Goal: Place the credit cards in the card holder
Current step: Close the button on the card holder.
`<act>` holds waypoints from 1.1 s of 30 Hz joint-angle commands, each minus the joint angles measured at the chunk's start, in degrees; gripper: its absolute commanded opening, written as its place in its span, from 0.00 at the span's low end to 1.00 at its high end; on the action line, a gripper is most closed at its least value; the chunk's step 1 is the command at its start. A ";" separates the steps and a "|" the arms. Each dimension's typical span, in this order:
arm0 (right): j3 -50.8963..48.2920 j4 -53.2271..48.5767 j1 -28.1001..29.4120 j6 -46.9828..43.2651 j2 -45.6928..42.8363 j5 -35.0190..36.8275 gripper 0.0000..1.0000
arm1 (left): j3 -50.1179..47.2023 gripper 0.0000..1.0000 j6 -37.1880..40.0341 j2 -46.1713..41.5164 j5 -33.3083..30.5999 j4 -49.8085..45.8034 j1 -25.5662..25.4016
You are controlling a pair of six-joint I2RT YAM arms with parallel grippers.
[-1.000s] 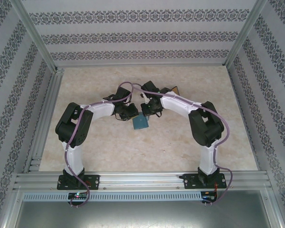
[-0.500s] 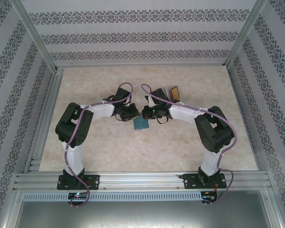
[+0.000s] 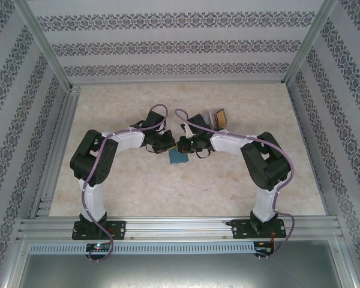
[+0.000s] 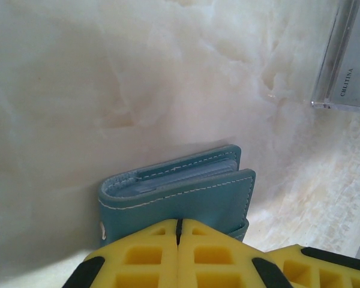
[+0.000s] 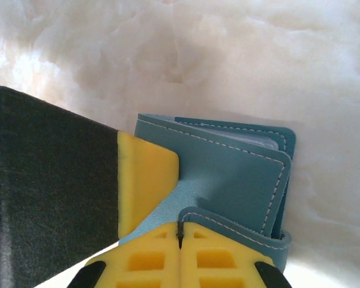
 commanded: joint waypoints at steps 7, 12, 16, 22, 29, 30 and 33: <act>0.37 -3.81 0.46 -2.59 -3.15 0.44 0.03 | -2.62 0.01 -0.65 2.58 -1.09 -5.62 -0.59; 0.17 -3.48 0.78 -2.22 -1.36 -0.31 0.03 | -2.34 0.01 -0.39 2.41 -1.24 -6.08 -0.58; 0.18 -2.82 0.93 -1.82 -0.40 -0.93 0.03 | -2.24 0.01 -0.28 2.49 -1.20 -6.23 -0.51; 1.45 -3.73 1.47 -1.97 0.99 -1.00 0.02 | -2.16 0.01 -0.36 2.67 -1.14 -6.25 -0.55; 1.82 -5.75 1.48 -2.90 1.37 -0.09 0.02 | -2.04 0.01 -0.26 2.76 -1.25 -6.41 -0.54; 1.78 -6.36 1.45 -3.31 1.43 0.31 0.03 | -1.94 0.01 -0.26 2.76 -1.35 -6.45 -0.58; 1.61 -7.89 1.70 -4.38 1.65 1.57 0.03 | -1.71 0.01 -0.18 2.78 -1.30 -6.58 -0.55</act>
